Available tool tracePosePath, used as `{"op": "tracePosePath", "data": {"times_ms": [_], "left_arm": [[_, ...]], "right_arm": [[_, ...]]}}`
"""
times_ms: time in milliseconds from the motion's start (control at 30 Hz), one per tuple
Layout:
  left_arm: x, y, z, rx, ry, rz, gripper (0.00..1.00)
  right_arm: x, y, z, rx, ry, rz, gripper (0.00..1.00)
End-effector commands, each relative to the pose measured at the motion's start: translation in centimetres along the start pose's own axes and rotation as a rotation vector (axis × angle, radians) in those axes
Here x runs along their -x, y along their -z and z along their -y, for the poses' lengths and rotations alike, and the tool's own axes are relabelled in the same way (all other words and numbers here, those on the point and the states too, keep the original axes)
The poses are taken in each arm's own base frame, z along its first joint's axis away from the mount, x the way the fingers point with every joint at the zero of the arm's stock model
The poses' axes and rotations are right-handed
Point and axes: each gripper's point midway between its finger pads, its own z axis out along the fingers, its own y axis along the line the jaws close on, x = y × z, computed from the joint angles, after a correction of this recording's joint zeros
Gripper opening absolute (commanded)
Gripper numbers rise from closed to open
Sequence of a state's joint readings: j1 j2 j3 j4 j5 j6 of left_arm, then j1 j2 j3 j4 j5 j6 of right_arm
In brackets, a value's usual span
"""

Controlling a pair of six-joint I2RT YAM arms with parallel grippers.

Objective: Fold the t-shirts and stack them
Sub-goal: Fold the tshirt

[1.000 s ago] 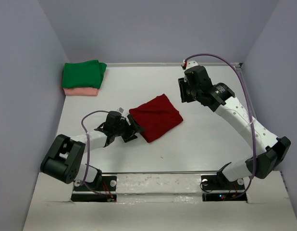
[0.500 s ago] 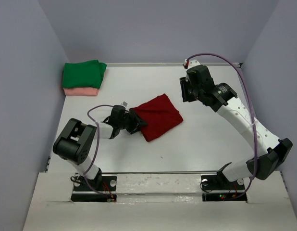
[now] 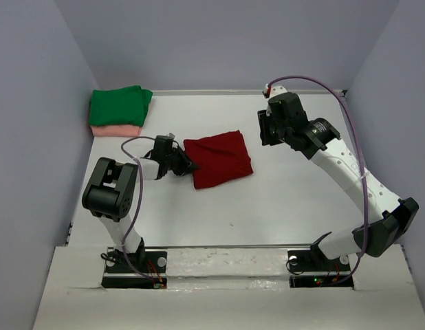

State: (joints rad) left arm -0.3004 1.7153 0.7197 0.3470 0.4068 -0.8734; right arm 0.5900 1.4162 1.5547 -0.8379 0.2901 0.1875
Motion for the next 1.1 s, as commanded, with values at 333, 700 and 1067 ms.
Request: {"op": "tracePosePath", "data": {"times_ms": [333,700,1067], "left_arm": [[6.6,-1.6,1.8,0.042,-0.176,0.029,0.10],[3.3,-3.0,2.0,0.097,-0.260,-0.100,0.06],[-0.8,-1.6,1.7,0.130,-0.287,-0.156,0.04]], "right_arm": [[-0.6,-0.4,-1.6,0.087,-0.001,-0.035,0.41],[-1.7,-1.2,-1.8,0.098,0.005,-0.057,0.41],[-4.8,-7.9,-3.6,0.085,-0.004,-0.170,0.00]]}}
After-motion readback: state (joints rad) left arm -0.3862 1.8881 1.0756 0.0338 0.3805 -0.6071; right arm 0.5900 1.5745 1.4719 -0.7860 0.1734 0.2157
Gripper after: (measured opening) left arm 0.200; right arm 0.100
